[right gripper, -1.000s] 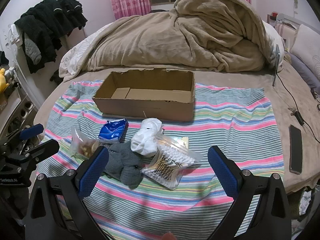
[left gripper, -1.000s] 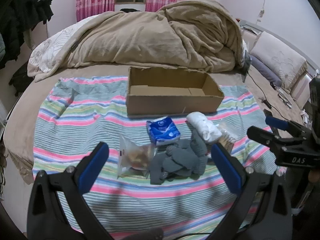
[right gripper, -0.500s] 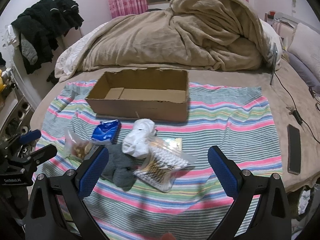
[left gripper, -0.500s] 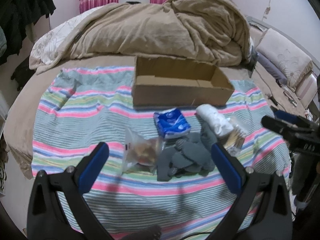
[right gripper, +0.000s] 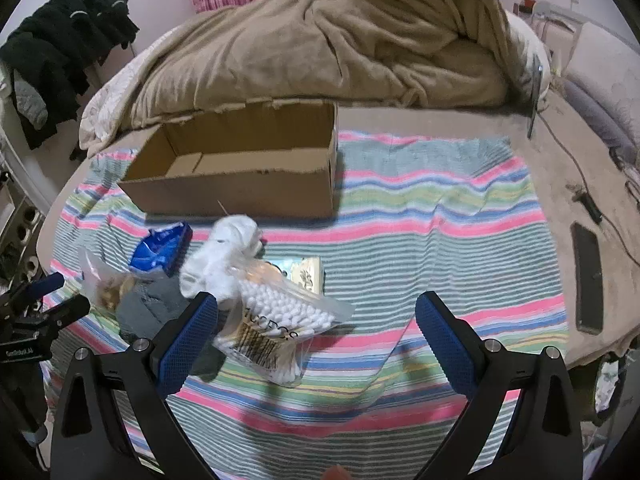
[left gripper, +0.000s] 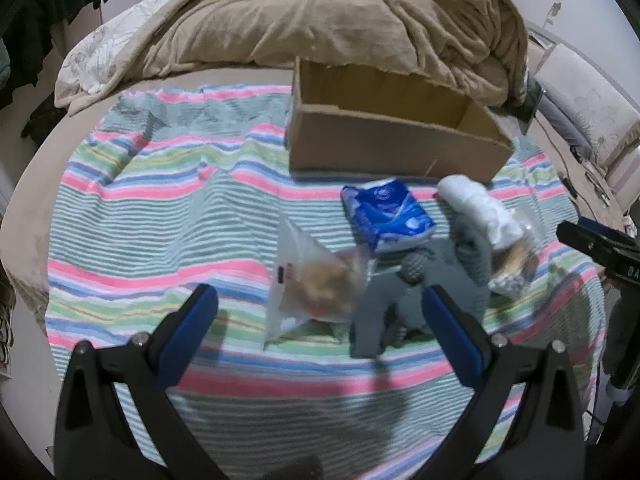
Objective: Organize objects
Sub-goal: 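Grasp the snack bag with the left tool while the right tool grasps the cotton swab bag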
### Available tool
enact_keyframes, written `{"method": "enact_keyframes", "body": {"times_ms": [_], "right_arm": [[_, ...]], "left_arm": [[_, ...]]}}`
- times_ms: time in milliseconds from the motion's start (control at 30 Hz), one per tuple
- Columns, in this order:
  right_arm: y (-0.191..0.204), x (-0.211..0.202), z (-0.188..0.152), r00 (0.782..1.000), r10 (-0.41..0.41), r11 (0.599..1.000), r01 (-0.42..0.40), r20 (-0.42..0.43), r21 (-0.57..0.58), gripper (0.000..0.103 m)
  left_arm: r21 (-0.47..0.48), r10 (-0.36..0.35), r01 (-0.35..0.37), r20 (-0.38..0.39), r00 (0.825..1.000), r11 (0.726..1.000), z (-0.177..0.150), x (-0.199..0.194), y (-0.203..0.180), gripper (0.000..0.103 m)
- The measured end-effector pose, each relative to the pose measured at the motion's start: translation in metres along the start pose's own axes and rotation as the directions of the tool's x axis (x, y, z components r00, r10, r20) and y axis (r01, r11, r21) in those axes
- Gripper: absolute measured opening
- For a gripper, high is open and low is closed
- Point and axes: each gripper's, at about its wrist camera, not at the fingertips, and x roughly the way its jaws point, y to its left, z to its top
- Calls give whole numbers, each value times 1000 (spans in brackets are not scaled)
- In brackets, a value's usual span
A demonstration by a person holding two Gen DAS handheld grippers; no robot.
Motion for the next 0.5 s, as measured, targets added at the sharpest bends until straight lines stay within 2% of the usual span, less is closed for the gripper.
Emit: {"method": "enact_keyframes", "body": {"times_ms": [233,500], "right_arm": [[-1,26,-7,997,19,1000,-18,-68,2,101],[4,48,-12,991,62,998,-61,-115,12,101]], "left_arm": [[-19,-6,6,-18,1000,1000,1,19,10,101],[-5,-10,10,-26,1000,1000,5,37,13,93]]}}
